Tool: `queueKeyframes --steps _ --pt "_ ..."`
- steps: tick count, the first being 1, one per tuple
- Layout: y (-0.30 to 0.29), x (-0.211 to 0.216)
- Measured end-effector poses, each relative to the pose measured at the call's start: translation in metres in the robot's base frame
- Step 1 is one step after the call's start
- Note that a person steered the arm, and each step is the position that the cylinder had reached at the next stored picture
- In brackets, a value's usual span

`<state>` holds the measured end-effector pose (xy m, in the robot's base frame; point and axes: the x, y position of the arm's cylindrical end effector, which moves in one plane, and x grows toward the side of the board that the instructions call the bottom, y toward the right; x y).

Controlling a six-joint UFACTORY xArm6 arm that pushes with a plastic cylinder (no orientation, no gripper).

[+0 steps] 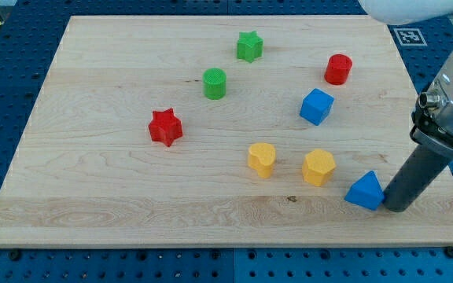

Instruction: Push the blue triangle towards bottom center

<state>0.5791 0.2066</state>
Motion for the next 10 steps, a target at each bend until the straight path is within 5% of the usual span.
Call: queueKeyframes --steps 5,7,10 --pt "0.031 -0.016" --pt "-0.005 -0.035" --pt "-0.088 0.004"
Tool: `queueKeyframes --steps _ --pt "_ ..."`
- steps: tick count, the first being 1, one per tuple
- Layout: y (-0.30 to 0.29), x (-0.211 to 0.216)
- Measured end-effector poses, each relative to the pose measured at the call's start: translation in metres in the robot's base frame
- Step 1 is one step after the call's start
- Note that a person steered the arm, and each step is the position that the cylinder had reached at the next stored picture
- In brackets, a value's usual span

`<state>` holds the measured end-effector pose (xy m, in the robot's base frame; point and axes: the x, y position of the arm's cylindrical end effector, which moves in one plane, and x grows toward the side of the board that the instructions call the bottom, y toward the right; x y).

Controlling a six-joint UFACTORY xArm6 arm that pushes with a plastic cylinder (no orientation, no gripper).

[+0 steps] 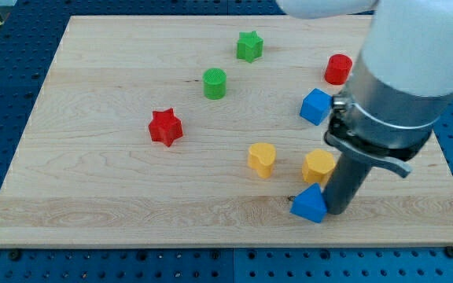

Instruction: Push the blue triangle towards bottom center

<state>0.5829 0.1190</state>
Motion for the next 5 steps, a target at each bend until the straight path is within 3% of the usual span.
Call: queueKeyframes --steps 3,5 --pt "-0.036 0.026" --pt "-0.087 0.016"
